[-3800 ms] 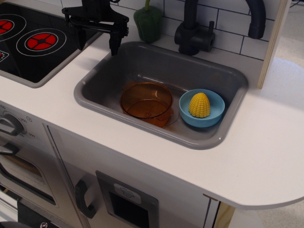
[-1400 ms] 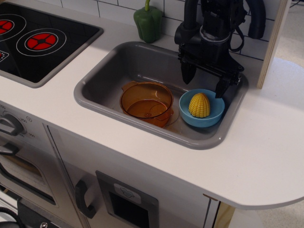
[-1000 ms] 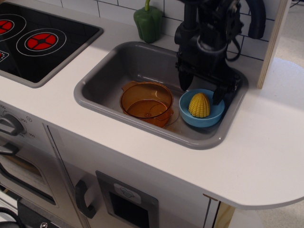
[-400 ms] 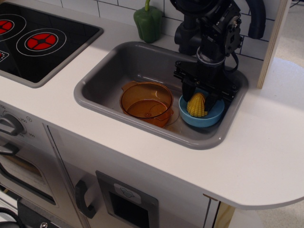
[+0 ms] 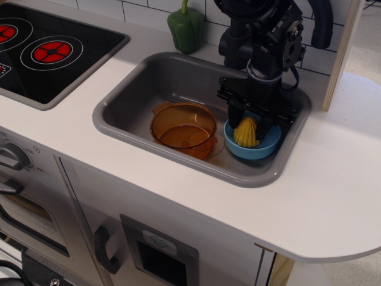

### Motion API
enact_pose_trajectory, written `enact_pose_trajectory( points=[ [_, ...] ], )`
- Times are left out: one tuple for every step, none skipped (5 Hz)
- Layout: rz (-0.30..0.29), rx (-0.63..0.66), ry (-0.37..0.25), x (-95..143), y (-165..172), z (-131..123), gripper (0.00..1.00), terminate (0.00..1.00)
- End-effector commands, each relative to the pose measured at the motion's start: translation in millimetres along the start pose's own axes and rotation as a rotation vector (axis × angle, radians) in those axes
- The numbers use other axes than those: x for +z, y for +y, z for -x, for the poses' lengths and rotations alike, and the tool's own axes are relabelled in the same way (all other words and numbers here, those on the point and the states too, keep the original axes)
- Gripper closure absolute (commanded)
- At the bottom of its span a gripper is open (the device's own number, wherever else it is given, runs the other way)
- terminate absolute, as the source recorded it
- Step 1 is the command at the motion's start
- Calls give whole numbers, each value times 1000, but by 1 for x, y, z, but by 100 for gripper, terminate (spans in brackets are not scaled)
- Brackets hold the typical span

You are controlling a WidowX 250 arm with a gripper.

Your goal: Take corn out of bowl sink

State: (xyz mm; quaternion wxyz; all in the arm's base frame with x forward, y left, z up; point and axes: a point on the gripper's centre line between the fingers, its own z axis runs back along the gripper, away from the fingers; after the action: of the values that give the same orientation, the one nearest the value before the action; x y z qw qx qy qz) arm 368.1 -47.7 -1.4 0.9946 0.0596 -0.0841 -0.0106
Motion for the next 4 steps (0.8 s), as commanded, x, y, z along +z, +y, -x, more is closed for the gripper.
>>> enact_pose_trajectory(
  points=[
    [93,96,-91,47,10,-23,100,0],
    [136,136,-106,66,19,-31,100,0],
    [184,133,-74,82,28,-25,100,0],
    [197,90,-56,85,25,-8,100,0]
  ],
)
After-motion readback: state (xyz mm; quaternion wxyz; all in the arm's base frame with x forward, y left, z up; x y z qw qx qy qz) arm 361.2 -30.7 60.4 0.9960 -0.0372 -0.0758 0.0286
